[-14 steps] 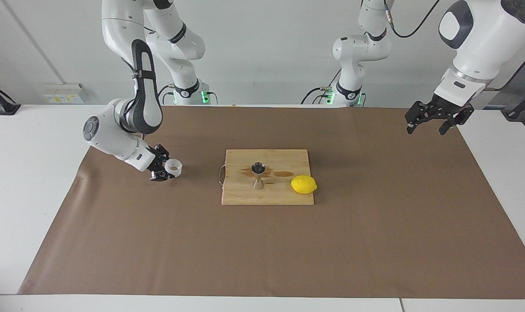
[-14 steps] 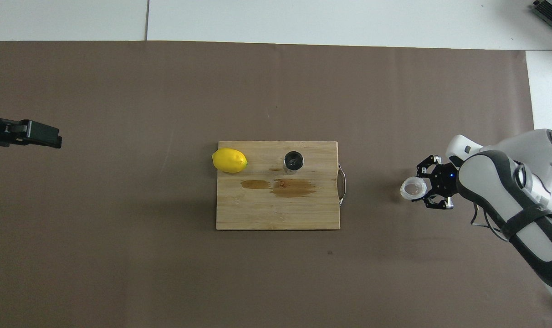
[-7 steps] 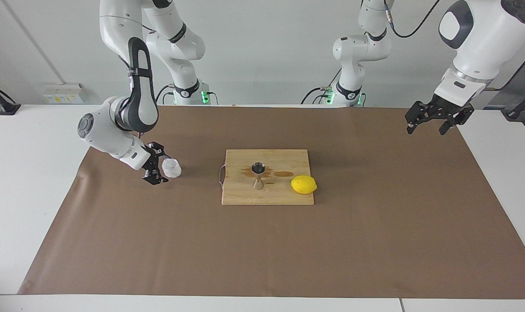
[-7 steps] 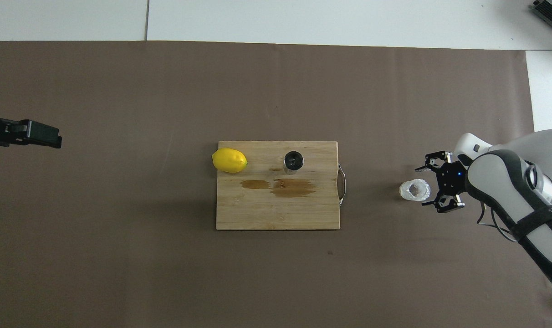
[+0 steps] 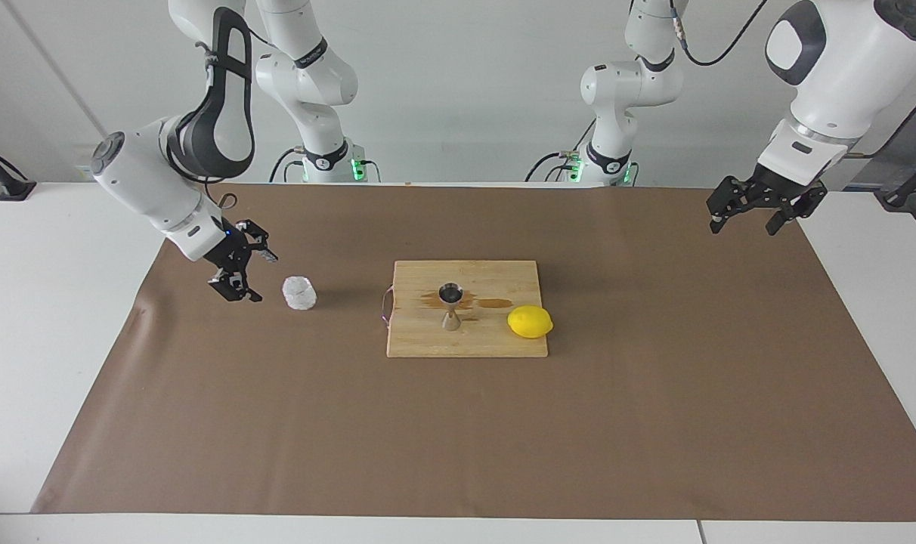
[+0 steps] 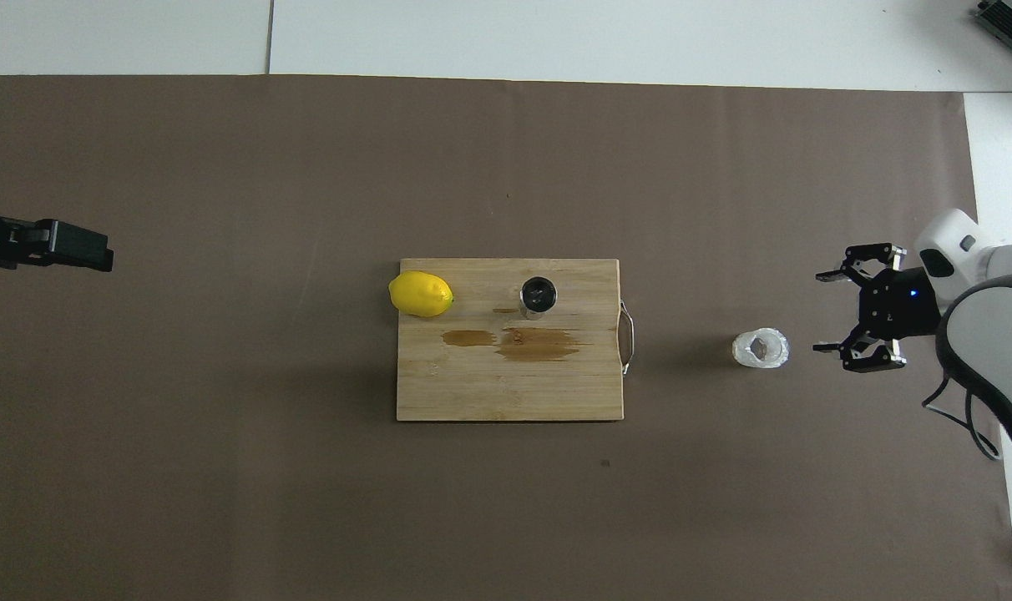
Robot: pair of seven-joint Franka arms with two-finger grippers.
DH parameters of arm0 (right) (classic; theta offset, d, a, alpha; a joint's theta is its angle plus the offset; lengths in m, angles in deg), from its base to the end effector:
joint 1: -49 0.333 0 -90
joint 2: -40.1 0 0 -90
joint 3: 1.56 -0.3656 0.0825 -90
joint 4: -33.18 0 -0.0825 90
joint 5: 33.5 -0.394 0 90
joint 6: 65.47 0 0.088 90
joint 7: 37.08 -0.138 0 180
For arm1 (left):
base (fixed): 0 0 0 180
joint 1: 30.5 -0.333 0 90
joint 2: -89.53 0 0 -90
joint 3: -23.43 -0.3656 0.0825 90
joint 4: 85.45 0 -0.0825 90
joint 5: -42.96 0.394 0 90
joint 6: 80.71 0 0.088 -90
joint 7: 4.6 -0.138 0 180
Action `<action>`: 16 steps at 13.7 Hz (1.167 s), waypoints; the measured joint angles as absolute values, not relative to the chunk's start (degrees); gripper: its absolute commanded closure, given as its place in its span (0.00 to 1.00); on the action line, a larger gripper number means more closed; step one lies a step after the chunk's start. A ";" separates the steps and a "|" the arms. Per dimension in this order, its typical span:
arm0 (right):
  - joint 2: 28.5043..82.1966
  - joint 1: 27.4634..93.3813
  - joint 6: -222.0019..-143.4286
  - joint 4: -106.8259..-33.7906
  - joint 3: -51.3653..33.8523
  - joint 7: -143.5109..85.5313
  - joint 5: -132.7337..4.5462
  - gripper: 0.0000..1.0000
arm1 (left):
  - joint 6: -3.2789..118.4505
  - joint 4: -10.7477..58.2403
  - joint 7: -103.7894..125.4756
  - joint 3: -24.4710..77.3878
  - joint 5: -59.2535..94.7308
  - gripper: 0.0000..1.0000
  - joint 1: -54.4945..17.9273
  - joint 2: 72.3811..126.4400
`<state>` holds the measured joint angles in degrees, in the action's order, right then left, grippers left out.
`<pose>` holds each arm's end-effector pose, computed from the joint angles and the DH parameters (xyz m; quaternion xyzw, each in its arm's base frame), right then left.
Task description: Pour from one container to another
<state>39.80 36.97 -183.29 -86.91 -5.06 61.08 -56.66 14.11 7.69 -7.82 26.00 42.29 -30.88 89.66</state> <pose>0.5486 -0.0500 0.4396 -0.7630 -0.6218 -0.1309 0.1184 0.5726 -0.0234 0.6227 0.9988 -0.0468 0.0136 0.0058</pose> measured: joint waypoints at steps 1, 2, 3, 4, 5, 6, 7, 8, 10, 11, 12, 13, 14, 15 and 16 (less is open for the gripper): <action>38.33 37.91 -182.66 -85.93 -5.20 55.51 -54.40 0.00 | 14.11 7.69 -7.82 26.00 42.29 0.00 -30.88 89.66; 37.09 39.44 -181.50 -84.70 -5.34 48.55 -50.91 0.00 | 14.11 7.69 -7.82 26.00 42.29 0.00 -30.88 89.66; 36.27 41.16 -179.87 -83.24 -5.44 41.32 -47.77 0.00 | 14.11 7.69 -7.82 26.00 42.29 0.00 -30.88 89.66; 35.73 42.93 -178.16 -81.35 -5.55 34.13 -45.27 0.00 | 14.11 7.69 -7.82 26.00 42.29 0.00 -30.88 89.66; 35.48 44.54 -176.75 -79.11 -5.63 26.83 -43.36 0.00 | 14.11 7.69 -7.82 26.00 42.29 0.00 -30.88 89.66; 35.45 45.66 -176.02 -77.07 -5.68 20.02 -42.36 0.00 | 14.11 7.69 -7.82 26.00 42.29 0.00 -30.88 89.66; 35.46 46.44 -175.62 -75.20 -5.70 13.54 -41.62 0.00 | 14.11 7.69 -7.82 26.00 42.29 0.00 -30.88 89.66; 35.51 46.89 -175.34 -73.47 -5.72 7.50 -40.86 0.00 | 14.11 7.69 -7.82 26.00 42.29 0.00 -30.88 89.66; 35.74 47.06 -174.76 -70.64 -5.72 -1.94 -39.46 0.00 | 14.11 7.69 -7.82 26.00 42.29 0.00 -30.88 89.66; 35.95 47.04 -174.41 -69.35 -5.71 -6.11 -38.50 0.00 | 14.11 7.69 -7.82 26.00 42.29 0.00 -30.88 89.66; 36.17 47.02 -173.92 -68.34 -5.71 -10.22 -38.10 0.00 | 14.11 7.69 -7.82 26.00 42.29 0.00 -30.88 89.66; 36.35 47.01 -173.22 -67.57 -5.71 -14.73 -37.84 0.00 | 14.11 7.69 -7.82 26.00 42.29 0.00 -30.88 89.66; 36.48 47.02 -172.51 -67.11 -5.71 -18.84 -37.42 0.00 | 14.11 7.69 -7.82 26.00 42.29 0.00 -30.88 89.66; 36.55 47.04 -171.78 -66.72 -5.71 -22.49 -36.49 0.00 | 14.11 7.69 -7.82 26.00 42.29 0.00 -30.88 89.66; 36.63 47.04 -170.82 -66.06 -5.71 -25.82 -35.46 0.00 | 14.11 7.69 -7.82 26.00 42.29 0.00 -30.88 89.66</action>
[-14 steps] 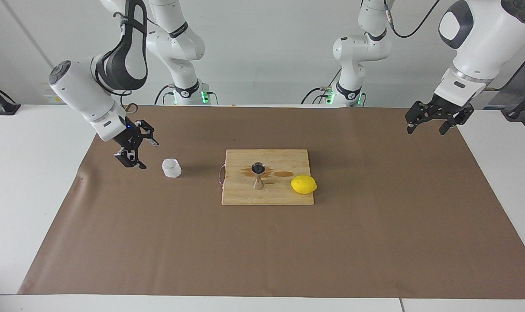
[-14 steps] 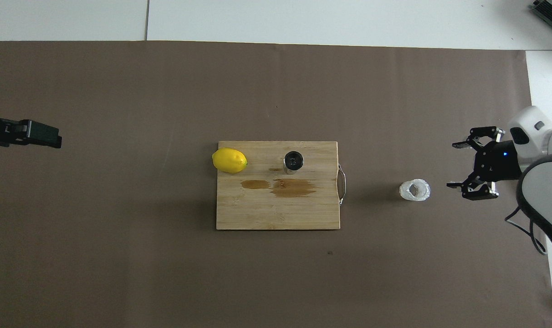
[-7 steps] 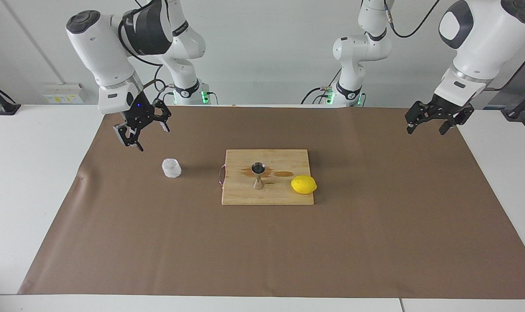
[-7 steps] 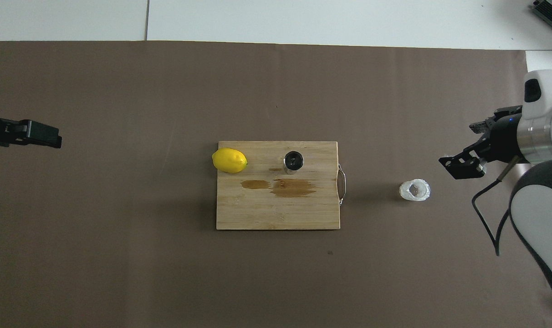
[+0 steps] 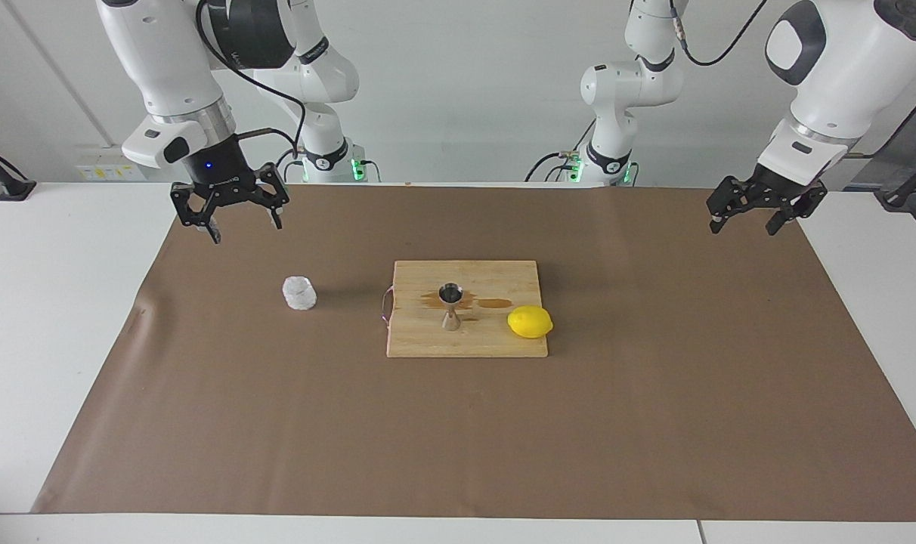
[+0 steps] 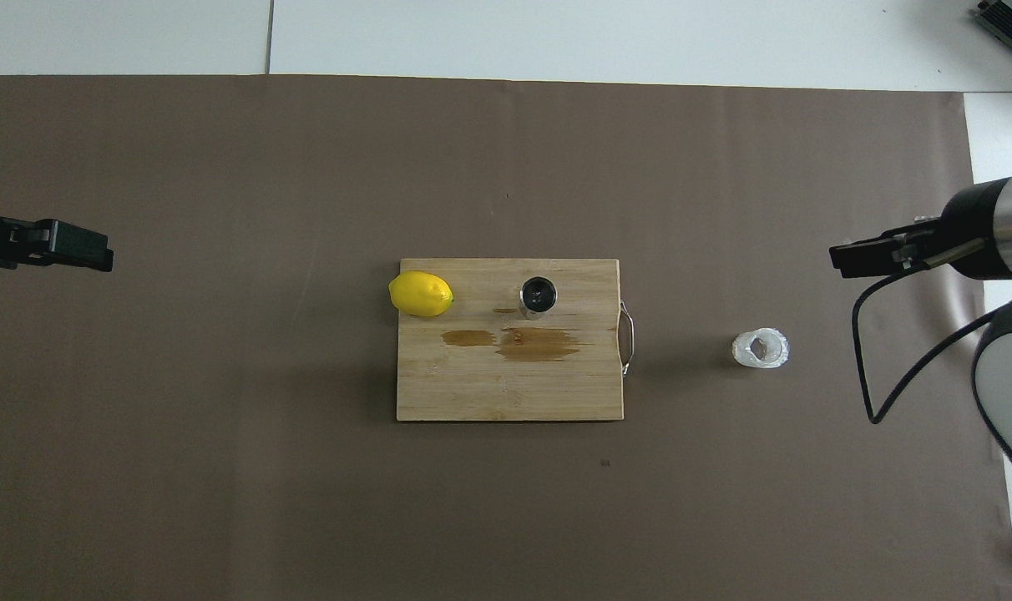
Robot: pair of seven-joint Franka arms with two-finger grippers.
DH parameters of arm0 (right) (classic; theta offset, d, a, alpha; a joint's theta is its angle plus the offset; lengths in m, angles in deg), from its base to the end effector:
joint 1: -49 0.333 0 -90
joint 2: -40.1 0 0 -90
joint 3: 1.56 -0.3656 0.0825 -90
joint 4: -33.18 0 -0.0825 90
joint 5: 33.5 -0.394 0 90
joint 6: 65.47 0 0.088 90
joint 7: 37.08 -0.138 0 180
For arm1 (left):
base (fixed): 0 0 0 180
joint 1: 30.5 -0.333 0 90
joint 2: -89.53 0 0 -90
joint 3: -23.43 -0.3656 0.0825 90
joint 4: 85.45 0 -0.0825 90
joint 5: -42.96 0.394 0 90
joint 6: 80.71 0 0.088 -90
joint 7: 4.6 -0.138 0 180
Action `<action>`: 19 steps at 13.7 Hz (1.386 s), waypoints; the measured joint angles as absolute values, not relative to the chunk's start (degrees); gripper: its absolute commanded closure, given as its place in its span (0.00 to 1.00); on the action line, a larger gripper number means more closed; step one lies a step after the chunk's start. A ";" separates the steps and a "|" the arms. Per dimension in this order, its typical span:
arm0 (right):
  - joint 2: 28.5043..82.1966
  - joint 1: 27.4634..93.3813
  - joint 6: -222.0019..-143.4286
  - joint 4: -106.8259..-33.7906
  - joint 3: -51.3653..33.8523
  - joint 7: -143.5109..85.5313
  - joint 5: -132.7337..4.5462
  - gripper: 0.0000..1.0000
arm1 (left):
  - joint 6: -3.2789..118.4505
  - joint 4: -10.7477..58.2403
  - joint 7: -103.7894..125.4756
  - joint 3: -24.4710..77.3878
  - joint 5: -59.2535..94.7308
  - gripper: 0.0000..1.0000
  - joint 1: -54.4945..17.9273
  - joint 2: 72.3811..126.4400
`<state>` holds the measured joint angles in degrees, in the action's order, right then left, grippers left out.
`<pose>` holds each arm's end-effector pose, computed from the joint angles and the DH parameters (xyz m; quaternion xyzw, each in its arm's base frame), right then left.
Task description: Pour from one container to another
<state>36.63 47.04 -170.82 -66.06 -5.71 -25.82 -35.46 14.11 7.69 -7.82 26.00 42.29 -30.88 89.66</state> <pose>0.5697 0.0267 0.6239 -0.9899 -0.1137 -0.0843 0.0080 0.5726 -0.0234 0.6227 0.9988 -0.0468 0.0136 0.0058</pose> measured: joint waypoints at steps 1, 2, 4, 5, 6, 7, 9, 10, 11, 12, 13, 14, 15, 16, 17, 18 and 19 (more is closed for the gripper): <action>36.73 47.05 -169.50 -65.15 -5.71 -28.86 -34.33 0.00 | 14.11 7.69 -7.82 26.00 42.29 0.00 -30.88 89.66; 36.91 47.06 -167.77 -64.07 -5.72 -31.83 -33.73 0.00 | 14.11 7.69 -7.82 26.00 42.29 0.00 -30.88 89.66; 37.29 47.14 -164.25 -62.18 -5.83 -38.18 -33.51 0.00 | 14.11 7.69 -7.82 26.00 42.29 0.00 -30.88 89.66; 37.42 47.15 -163.28 -61.70 -5.95 -40.37 -33.50 0.00 | 14.11 7.69 -7.82 26.00 42.29 0.00 -30.88 89.66; 37.54 47.15 -162.62 -61.41 -6.03 -41.55 -33.50 0.00 | 14.11 7.69 -7.82 26.00 42.29 0.00 -30.88 89.66; 37.64 47.15 -162.23 -61.28 -6.06 -42.16 -33.50 0.00 | 14.11 7.69 -7.82 26.00 42.29 0.00 -30.88 89.66; 37.77 47.07 -162.07 -61.26 -6.06 -42.43 -33.50 0.00 | 14.11 7.69 -7.82 26.00 42.29 0.00 -30.88 89.66; 37.81 46.94 -161.96 -61.29 -6.05 -42.51 -33.50 0.00 | 14.11 7.69 -7.82 26.00 42.29 0.00 -30.88 89.66; 37.82 46.74 -161.77 -61.39 -6.05 -42.54 -33.50 0.00 | 14.13 7.69 -7.82 26.00 42.29 0.00 -30.88 89.66; 37.83 46.49 -161.57 -61.52 -6.05 -42.54 -33.50 0.00 | 14.13 7.69 -7.82 26.00 42.29 0.00 -30.88 89.66; 37.85 46.32 -161.49 -61.58 -6.05 -42.54 -33.50 0.00 | 14.13 7.69 -7.82 26.00 42.29 0.00 -30.88 89.66; 37.85 46.30 -161.47 -61.58 -6.05 -42.54 -33.50 0.00 | 14.13 7.69 -7.82 26.00 42.29 0.00 -30.88 89.66; 37.85 46.41 -161.43 -61.58 -6.05 -42.54 -33.50 0.00 | 14.13 7.69 -7.82 26.00 42.29 0.00 -30.88 89.66; 37.85 46.46 -161.30 -61.57 -6.05 -42.54 -33.50 0.00 | 14.13 7.69 -7.82 26.00 42.29 0.00 -30.88 89.66; 37.85 46.45 -161.04 -61.53 -6.03 -42.54 -33.48 0.00 | 14.13 7.69 -7.82 26.00 42.29 0.00 -30.88 89.66; 37.85 46.45 -160.79 -61.50 -5.92 -42.54 -33.46 0.00 | 14.14 7.69 -7.82 26.00 42.29 0.00 -30.88 89.65; 37.85 46.81 -160.44 -61.48 -5.42 -42.54 -33.46 0.00 | 14.14 7.69 -7.82 26.00 42.29 0.00 -30.88 89.65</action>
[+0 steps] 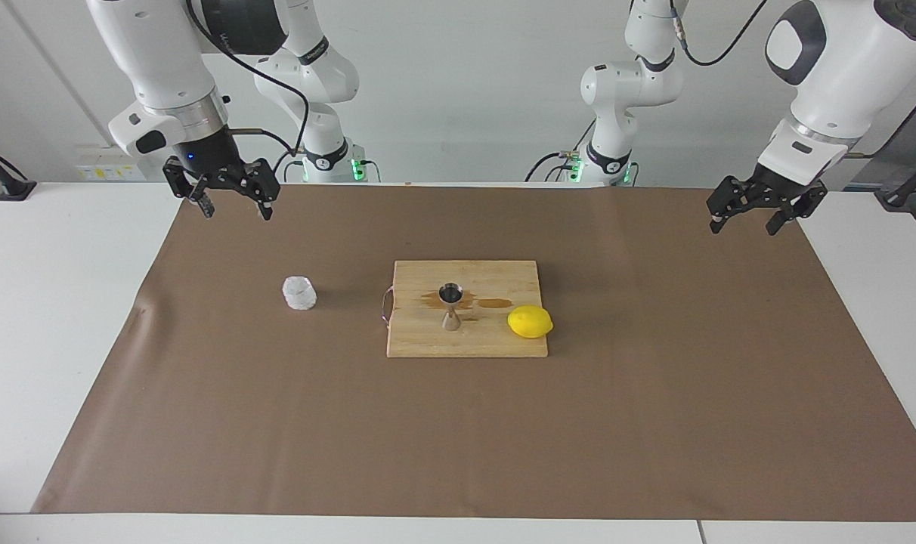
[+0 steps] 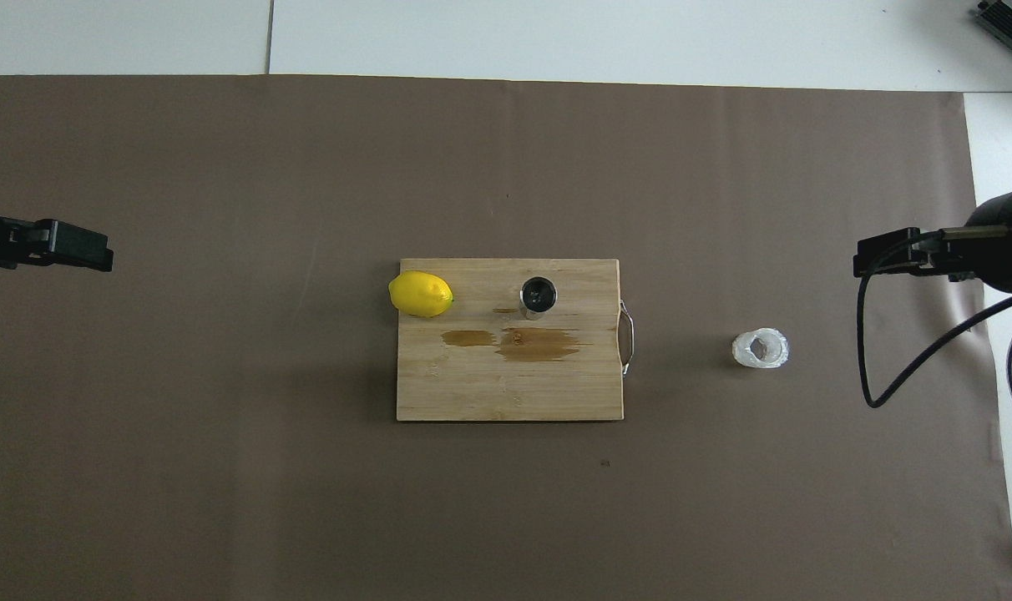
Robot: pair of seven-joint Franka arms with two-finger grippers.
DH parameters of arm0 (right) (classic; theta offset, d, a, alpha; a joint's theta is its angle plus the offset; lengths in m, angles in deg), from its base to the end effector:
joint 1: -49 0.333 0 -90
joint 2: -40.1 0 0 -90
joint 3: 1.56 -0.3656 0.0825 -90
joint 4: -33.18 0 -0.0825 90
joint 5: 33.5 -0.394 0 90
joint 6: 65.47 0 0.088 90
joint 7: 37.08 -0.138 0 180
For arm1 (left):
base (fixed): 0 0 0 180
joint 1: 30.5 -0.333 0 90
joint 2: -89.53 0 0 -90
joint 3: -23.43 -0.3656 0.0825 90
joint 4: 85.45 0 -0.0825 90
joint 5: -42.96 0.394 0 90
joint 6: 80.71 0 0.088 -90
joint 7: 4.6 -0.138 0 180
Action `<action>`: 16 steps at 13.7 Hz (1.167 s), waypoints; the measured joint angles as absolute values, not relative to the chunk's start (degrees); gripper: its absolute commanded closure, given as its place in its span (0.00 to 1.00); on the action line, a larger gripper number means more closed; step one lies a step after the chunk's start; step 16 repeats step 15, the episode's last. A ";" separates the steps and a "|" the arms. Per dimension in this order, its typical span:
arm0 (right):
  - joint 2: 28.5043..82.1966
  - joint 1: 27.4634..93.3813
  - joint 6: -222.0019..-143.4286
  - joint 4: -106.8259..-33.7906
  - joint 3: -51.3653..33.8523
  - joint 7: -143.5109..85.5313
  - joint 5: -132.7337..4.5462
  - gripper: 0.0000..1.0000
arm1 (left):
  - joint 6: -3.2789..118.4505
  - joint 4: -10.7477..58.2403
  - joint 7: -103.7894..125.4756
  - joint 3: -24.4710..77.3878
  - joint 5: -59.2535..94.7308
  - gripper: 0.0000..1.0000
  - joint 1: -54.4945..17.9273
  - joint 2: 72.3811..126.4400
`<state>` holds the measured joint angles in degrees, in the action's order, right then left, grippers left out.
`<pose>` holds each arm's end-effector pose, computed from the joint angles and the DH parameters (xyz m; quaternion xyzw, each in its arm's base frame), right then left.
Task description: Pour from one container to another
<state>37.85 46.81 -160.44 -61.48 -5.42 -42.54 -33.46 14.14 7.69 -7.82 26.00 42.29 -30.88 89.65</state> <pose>0.5590 0.0170 0.6334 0.9992 -0.0330 0.0224 0.0003 0.5726 -0.0234 0.6229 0.9988 -0.0468 0.0139 0.0058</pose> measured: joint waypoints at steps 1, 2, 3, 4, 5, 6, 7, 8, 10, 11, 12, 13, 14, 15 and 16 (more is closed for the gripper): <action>37.84 48.13 -159.99 -61.46 -3.99 -42.54 -33.45 0.00 | 14.14 7.69 -7.82 26.00 42.29 0.00 -30.88 89.65; 37.84 49.74 -159.73 -61.46 -2.24 -42.54 -33.45 0.00 | 14.14 7.69 -7.82 26.00 42.29 0.00 -30.88 89.65; 37.84 50.74 -159.58 -61.45 -1.06 -42.54 -33.44 0.00 | 14.14 7.69 -7.82 26.00 42.29 0.00 -30.88 89.65; 37.84 51.10 -159.34 -61.45 -0.53 -42.54 -33.44 0.00 | 14.14 7.69 -7.82 26.00 42.29 0.00 -30.88 89.65; 37.84 51.11 -159.09 -61.45 -0.33 -42.54 -33.43 0.00 | 14.14 7.69 -7.82 26.00 42.29 0.00 -30.88 89.65; 37.84 51.11 -158.91 -61.45 -0.22 -42.54 -33.43 0.00 | 14.14 7.69 -7.82 26.00 42.29 0.00 -30.88 89.65; 37.84 51.11 -158.84 -61.45 -0.22 -42.54 -33.43 0.00 | 14.14 7.69 -7.82 26.00 42.29 0.00 -30.88 89.65; 37.84 51.06 -158.81 -61.46 -0.20 -42.54 -33.42 0.00 | 14.14 7.69 -7.82 26.00 42.29 0.00 -30.88 89.65; 37.84 50.69 -158.79 -61.46 0.09 -42.54 -33.41 0.00 | 14.14 7.69 -7.82 26.00 42.29 0.00 -30.88 89.65; 37.84 50.62 -158.77 -61.46 0.17 -42.54 -33.41 0.00 | 14.14 7.69 -7.82 26.00 42.29 0.00 -30.88 89.65; 37.84 50.66 -158.64 -61.46 0.03 -42.54 -33.41 0.00 | 14.14 7.69 -7.82 26.00 42.29 0.00 -30.88 89.65; 37.83 50.74 -158.31 -61.46 -0.17 -42.54 -33.41 0.00 | 14.14 7.69 -7.82 26.00 42.29 0.00 -30.88 89.64; 37.83 50.91 -158.01 -61.46 -0.27 -42.54 -33.41 0.00 | 14.14 7.69 -7.82 26.00 42.29 0.00 -30.88 89.64; 37.83 50.99 -157.86 -61.46 -0.42 -42.54 -33.41 0.00 | 14.15 7.69 -7.82 26.00 42.29 0.00 -30.88 89.64; 37.83 50.99 -157.86 -61.46 -0.42 -42.54 -33.41 0.00 | 14.15 7.69 -7.82 26.00 42.29 0.00 -30.88 89.64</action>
